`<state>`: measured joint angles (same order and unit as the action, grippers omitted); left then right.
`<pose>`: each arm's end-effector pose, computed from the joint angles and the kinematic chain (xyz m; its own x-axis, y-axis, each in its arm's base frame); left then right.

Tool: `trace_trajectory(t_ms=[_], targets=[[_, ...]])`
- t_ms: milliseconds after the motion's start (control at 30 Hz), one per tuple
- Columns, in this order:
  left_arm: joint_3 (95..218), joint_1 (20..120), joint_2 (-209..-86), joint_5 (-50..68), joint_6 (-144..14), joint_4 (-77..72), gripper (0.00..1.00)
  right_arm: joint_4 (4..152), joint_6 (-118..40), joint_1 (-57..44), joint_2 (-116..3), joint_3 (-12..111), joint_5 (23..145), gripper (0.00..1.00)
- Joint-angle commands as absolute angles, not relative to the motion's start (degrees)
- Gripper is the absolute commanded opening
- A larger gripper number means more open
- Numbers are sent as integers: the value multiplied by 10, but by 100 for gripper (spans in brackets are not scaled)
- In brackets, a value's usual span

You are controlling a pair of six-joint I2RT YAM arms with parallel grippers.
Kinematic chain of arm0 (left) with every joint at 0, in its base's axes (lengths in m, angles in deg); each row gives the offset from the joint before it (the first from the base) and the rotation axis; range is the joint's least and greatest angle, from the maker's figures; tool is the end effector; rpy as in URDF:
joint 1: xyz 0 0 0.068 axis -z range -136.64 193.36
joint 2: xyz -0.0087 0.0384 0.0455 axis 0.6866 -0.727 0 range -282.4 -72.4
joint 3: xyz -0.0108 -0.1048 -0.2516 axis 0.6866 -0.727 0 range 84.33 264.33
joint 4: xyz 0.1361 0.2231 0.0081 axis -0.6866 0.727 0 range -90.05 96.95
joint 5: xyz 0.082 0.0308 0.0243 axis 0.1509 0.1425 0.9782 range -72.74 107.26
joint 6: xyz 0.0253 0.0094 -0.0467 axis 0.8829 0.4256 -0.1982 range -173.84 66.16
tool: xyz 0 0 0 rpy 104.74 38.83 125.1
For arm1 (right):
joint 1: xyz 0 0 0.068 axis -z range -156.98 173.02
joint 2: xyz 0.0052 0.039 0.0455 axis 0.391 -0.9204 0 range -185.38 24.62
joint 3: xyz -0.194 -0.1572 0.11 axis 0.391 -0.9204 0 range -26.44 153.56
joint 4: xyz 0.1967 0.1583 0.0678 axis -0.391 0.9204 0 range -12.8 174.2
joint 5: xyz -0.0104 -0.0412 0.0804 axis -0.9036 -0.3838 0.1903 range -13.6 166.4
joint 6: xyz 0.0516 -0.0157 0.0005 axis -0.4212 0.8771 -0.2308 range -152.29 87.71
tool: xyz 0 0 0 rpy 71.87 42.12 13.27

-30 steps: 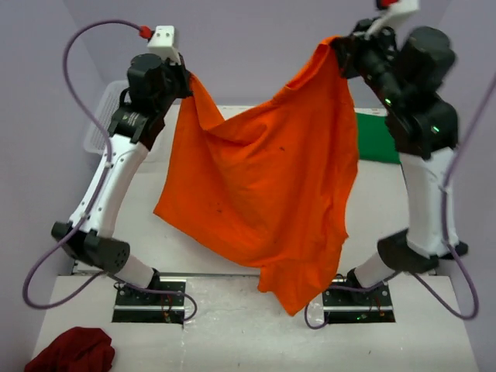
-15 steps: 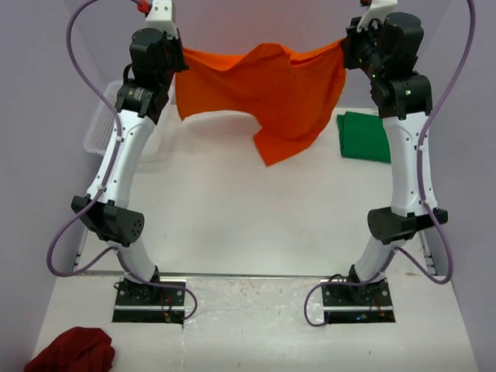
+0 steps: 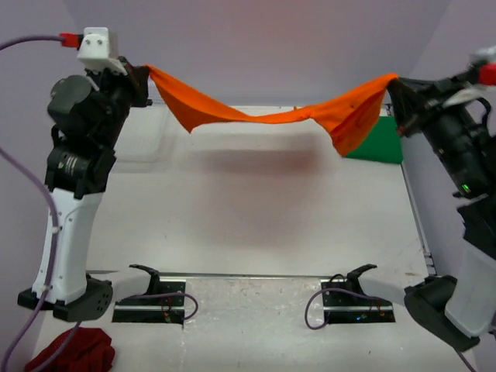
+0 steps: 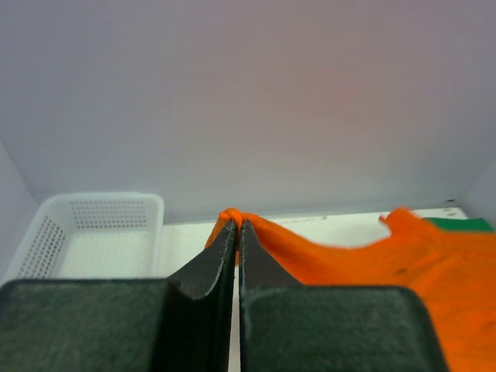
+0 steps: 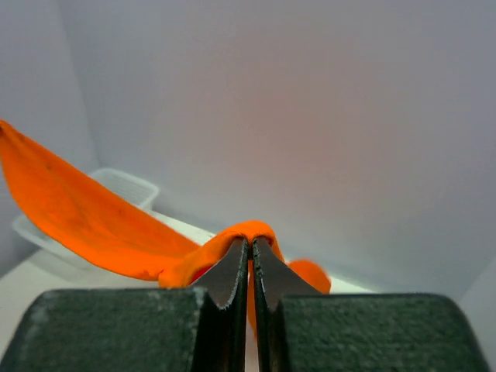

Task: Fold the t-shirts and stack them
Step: Flatten out the tshirt

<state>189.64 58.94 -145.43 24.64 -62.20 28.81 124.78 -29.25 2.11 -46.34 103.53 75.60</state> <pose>0.2200 -0.0566 0.5541 0.0361 -0.1599 -0.9865 0.1498 0.9768 -0.1528 0.1086 0.0409 0.6258 0.2032 0.0207 -0.9789 -0.3337 0.9414 -0.0493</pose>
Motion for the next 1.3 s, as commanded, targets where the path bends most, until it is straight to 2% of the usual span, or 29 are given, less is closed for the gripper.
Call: trace_trajectory(t_ms=[0,267,433,533,700,900,1067,1267], targets=[[1907,592,-1392,184,-648,332,0,1290,-308,-9,-415,1063,760,0],[1970,592,-1348,113,-679,399,0,1296,-385,-12,-357,1086,889,0],[1944,592,-1383,133,-688,406,0,1299,-410,-11,-419,1054,839,0],[1871,592,-1419,158,-697,393,0,1274,-414,-11,-445,966,791,0],[1671,592,-1474,209,-736,313,0,1197,-418,9,-478,814,765,0],[1558,592,-1573,280,-791,263,0,1115,-430,71,-550,633,764,0],[1551,591,-1655,323,-820,243,0,1098,-416,100,-639,621,736,0],[1589,591,-1731,353,-832,234,0,1102,-399,126,-736,696,757,0]])
